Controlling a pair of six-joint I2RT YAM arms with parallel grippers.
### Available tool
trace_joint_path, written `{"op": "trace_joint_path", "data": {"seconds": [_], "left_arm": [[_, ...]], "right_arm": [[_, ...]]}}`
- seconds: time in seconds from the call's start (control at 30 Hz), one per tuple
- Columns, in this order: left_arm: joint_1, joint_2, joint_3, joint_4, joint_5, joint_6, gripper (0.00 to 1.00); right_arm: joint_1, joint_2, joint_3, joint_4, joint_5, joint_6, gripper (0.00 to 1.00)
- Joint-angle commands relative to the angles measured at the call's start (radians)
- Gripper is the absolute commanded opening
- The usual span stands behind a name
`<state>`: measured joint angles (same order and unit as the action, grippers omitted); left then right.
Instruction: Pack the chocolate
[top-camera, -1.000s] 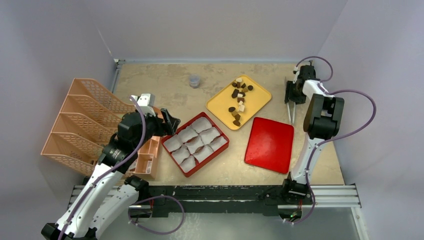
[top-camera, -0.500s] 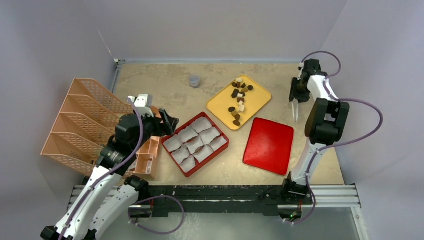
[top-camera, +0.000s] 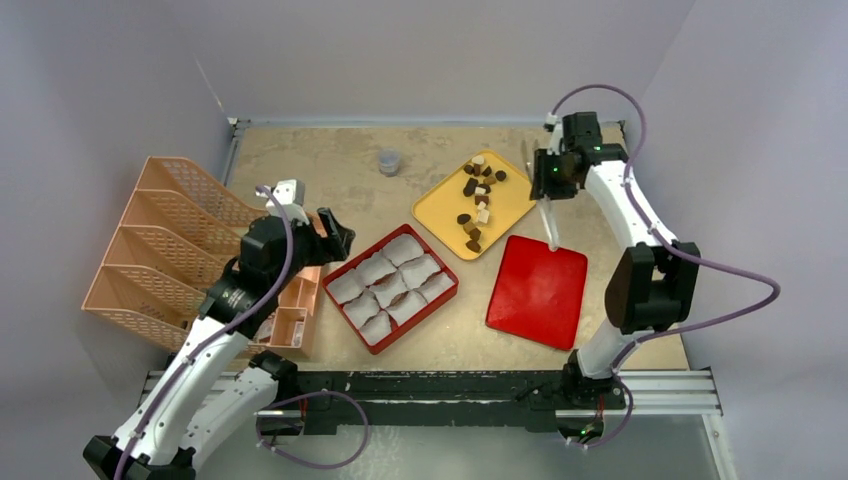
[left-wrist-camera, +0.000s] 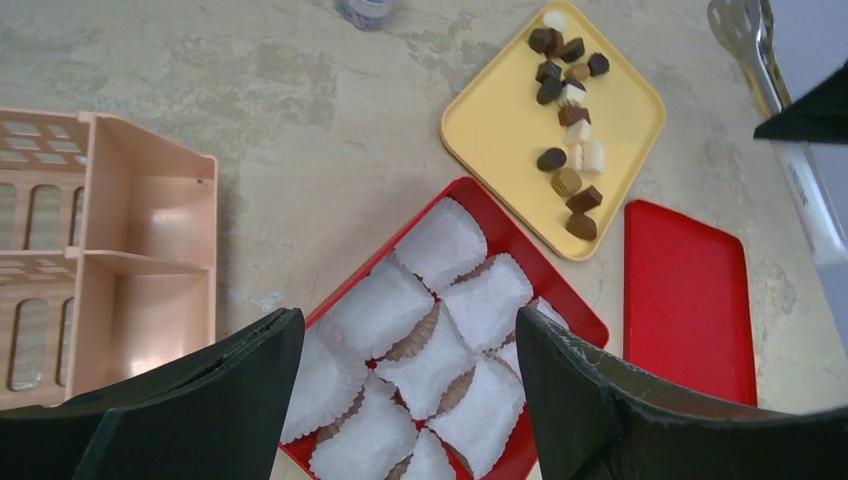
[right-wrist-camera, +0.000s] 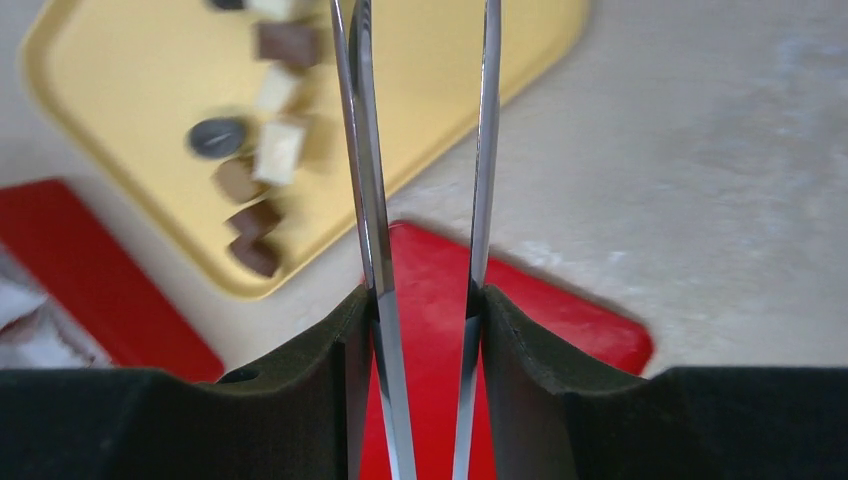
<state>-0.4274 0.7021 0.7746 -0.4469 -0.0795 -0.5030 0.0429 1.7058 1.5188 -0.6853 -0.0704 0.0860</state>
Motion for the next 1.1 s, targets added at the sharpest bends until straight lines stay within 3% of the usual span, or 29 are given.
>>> {"op": "trace_joint_path", "data": {"seconds": [0.0, 0.27, 0.53, 0.9, 1.07], "left_arm": [[0.004, 0.062, 0.124, -0.024, -0.114, -0.110, 0.76], [0.005, 0.221, 0.235, 0.104, 0.034, -0.234, 0.74], [0.006, 0.368, 0.275, 0.451, 0.265, -0.437, 0.74], [0.006, 0.557, 0.212, 0.775, 0.443, -0.537, 0.74], [0.006, 0.652, 0.235, 0.733, 0.447, -0.512, 0.73]], "right_arm": [[0.101, -0.116, -0.043, 0.033, -0.101, 0.006, 0.43], [0.294, -0.286, -0.189, 0.167, -0.176, 0.042, 0.42], [0.486, -0.309, -0.151, 0.168, -0.157, 0.024, 0.42], [0.534, -0.292, -0.114, 0.197, -0.227, -0.013, 0.42], [0.540, -0.314, -0.112, 0.201, -0.227, -0.024, 0.42]]}}
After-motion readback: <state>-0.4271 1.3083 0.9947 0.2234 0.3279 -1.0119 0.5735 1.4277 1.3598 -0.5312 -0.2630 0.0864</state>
